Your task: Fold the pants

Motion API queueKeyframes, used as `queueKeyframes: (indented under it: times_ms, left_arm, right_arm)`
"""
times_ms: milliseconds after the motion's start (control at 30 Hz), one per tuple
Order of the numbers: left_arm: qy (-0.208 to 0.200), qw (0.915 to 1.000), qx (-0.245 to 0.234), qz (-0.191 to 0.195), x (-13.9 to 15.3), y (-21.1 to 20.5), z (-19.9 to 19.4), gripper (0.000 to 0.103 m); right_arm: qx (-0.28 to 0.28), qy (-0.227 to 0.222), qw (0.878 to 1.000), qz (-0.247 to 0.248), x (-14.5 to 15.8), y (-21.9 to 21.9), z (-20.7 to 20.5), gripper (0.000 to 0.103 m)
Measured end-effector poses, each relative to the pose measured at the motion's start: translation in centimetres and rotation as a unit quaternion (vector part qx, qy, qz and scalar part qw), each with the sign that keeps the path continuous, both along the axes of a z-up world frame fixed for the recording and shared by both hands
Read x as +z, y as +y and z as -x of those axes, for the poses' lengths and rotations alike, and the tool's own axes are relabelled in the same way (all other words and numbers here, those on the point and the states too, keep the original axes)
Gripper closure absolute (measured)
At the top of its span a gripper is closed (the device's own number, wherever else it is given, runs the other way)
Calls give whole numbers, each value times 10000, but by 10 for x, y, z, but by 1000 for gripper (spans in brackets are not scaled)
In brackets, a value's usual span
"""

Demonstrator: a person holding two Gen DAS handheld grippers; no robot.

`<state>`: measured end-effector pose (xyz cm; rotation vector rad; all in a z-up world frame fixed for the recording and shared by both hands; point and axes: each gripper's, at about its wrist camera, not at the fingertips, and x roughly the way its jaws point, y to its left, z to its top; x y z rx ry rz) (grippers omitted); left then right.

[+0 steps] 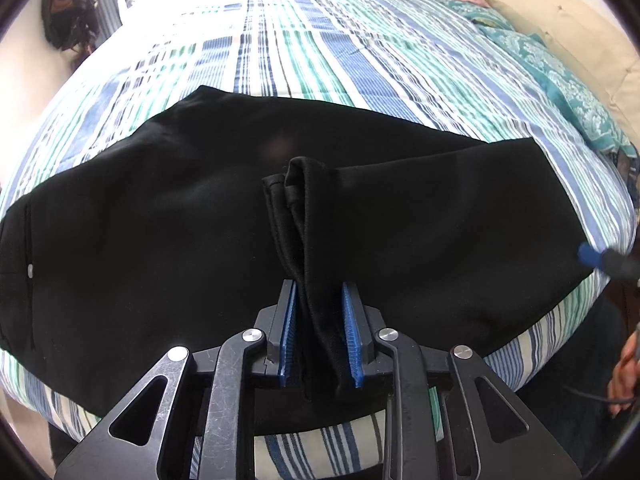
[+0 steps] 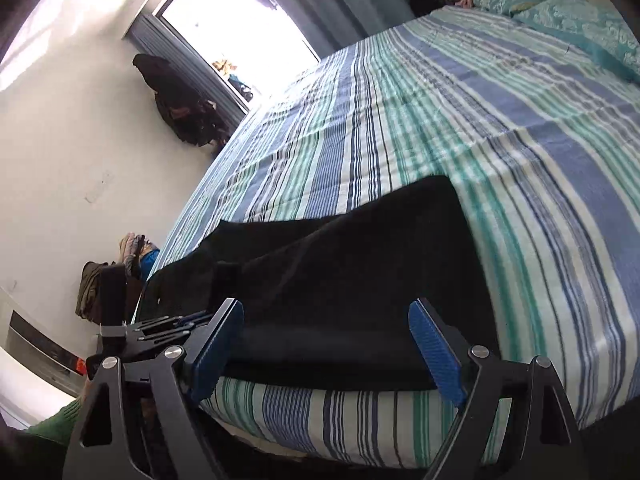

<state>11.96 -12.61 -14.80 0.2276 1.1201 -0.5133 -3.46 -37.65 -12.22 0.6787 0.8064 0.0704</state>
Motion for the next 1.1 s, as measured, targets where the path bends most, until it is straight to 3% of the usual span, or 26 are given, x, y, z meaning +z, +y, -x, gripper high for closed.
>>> queueKeyframes:
  times_ms: [67, 100, 167, 233, 333, 400, 500, 533, 567, 700, 867, 1000, 1100]
  left_arm:
    - [51, 10000, 56, 63, 0, 6, -1, 69]
    - [48, 9999, 79, 103, 2, 9, 0, 67]
    - [6, 9997, 146, 220, 4, 15, 2, 59]
    - [32, 9993, 225, 296, 2, 17, 1, 58]
    - [59, 9992, 273, 281, -2, 15, 2, 58]
    - [19, 9995, 211, 247, 0, 14, 3, 58]
    - [74, 9992, 203, 322, 5, 19, 4, 52]
    - [83, 9990, 230, 366, 8, 23, 4, 49]
    - [60, 9988, 270, 400, 13, 29, 6, 48]
    - [-51, 9969, 545, 568, 28, 60, 9, 35]
    - [209, 9911, 1144, 652, 20, 91, -4, 31]
    - [173, 9906, 1271, 484, 16, 100, -8, 31]
    - [215, 9898, 1353, 396, 13, 105, -10, 31]
  right_arm:
    - [189, 594, 9980, -113, -32, 7, -8, 21]
    - [186, 495, 9986, -16, -28, 5, -8, 23]
    - [185, 458, 9982, -327, -11, -7, -15, 24]
    - [-19, 90, 9978, -656, 14, -30, -23, 24]
    - [-379, -203, 9961, -770, 37, -63, -50, 23]
    - [-394, 20, 9938, -1036, 24, -78, -76, 23]
    - [-488, 968, 9866, -1221, -32, -84, -102, 24]
    - [-571, 1209, 9842, -1164, -46, -83, -103, 33]
    - [-677, 1142, 9855, -1058, -47, -82, -97, 37]
    - [-764, 481, 9935, -697, -3, -72, -62, 36]
    - [-67, -129, 9986, 510, 49, -18, -19, 28]
    - [-60, -387, 9922, 1180, 45, 25, 11, 27]
    - [-59, -238, 9875, 1555, 30, 43, 16, 27]
